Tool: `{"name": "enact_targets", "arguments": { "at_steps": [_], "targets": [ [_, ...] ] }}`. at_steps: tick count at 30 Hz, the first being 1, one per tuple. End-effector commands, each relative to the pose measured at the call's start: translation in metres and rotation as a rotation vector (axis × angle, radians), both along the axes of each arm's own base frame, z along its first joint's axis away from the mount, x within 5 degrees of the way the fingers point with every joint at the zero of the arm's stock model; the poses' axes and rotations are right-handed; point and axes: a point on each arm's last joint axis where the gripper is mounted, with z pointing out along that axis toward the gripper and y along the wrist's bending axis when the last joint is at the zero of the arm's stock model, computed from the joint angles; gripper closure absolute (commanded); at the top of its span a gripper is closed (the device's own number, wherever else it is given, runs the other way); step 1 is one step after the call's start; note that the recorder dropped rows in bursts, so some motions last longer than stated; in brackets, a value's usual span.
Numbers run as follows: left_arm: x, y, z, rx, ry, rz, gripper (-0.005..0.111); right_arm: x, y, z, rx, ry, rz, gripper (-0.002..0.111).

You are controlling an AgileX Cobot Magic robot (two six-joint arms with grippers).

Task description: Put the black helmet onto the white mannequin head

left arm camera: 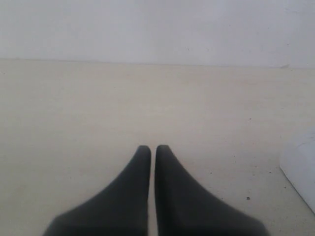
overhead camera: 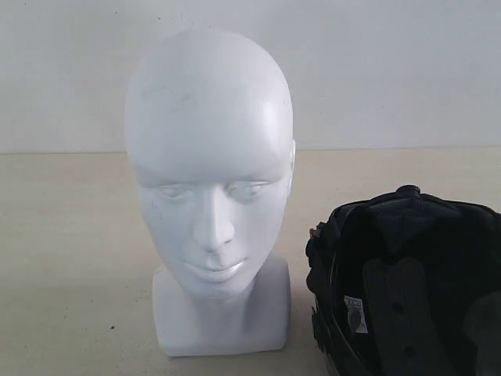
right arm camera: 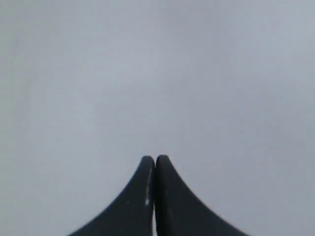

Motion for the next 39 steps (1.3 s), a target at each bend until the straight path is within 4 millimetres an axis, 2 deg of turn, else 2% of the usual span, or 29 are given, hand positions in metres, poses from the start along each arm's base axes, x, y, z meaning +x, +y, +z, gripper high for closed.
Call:
{"name": "enact_targets", "arguments": {
  "at_steps": [1, 2, 3, 5, 7, 8, 9, 11, 12, 19, 22, 24, 26, 29, 33, 37, 39],
  "targets": [
    [0.000, 0.000, -0.001, 0.005, -0.004, 0.003, 0.102, -0.036, -0.004, 0.078, 0.100, -0.246, 0.026, 0.108],
    [0.000, 0.000, -0.001, 0.005, -0.004, 0.003, 0.102, -0.045, 0.003, 0.102, -0.005, -0.098, 0.025, 0.108],
    [0.000, 0.000, -0.001, 0.005, -0.004, 0.003, 0.102, -0.046, 0.006, 0.111, -0.050, -0.004, 0.028, 0.108],
    [0.000, 0.000, -0.001, 0.005, -0.004, 0.003, 0.102, -0.033, 0.011, 0.128, -0.203, 0.414, 0.022, 0.108],
    [0.000, 0.000, -0.001, 0.005, -0.004, 0.003, 0.102, -0.016, 0.014, 0.121, -0.216, 0.724, 0.094, 0.108],
    [0.000, 0.000, -0.001, 0.005, -0.004, 0.003, 0.102, -0.011, 0.016, 0.115, -0.212, 0.814, 0.131, 0.108],
    [0.000, 0.000, -0.001, 0.005, -0.004, 0.003, 0.102, -0.003, 0.018, 0.101, -0.218, 0.996, 0.192, 0.108],
    [0.000, 0.000, -0.001, 0.005, -0.004, 0.003, 0.102, -0.001, 0.020, 0.082, -0.240, 1.257, 0.260, 0.108],
    [0.000, 0.000, -0.001, 0.005, -0.004, 0.003, 0.102, -0.002, 0.021, 0.078, -0.242, 1.315, 0.272, 0.108],
    [0.000, 0.000, -0.001, 0.005, -0.004, 0.003, 0.102, 0.002, 0.031, 0.085, -0.082, 1.244, 0.385, 0.108],
    [0.000, 0.000, -0.001, 0.005, -0.004, 0.003, 0.102, 0.010, 0.037, 0.095, -0.022, 1.135, 0.450, 0.108],
    [0.000, 0.000, -0.001, 0.005, -0.004, 0.003, 0.102, 0.017, 0.042, 0.101, -0.077, 1.056, 0.506, 0.108],
    [0.000, 0.000, -0.001, 0.005, -0.004, 0.003, 0.102, 0.023, 0.052, 0.104, -0.223, 1.013, 0.614, 0.108],
    [0.000, 0.000, -0.001, 0.005, -0.004, 0.003, 0.102, 0.035, 0.069, 0.104, -0.154, 1.056, 0.866, 0.108],
    [0.000, 0.000, -0.001, 0.005, -0.004, 0.003, 0.102, 0.050, 0.072, 0.092, -0.207, 1.165, 0.937, 0.105],
    [0.000, 0.000, -0.001, 0.005, -0.004, 0.003, 0.102, 0.062, 0.085, 0.068, -0.252, 1.281, 1.124, 0.088],
    [0.000, 0.000, -0.001, 0.005, -0.004, 0.003, 0.102, 0.065, 0.091, 0.057, -0.246, 1.322, 1.157, 0.079]
  ]
}}
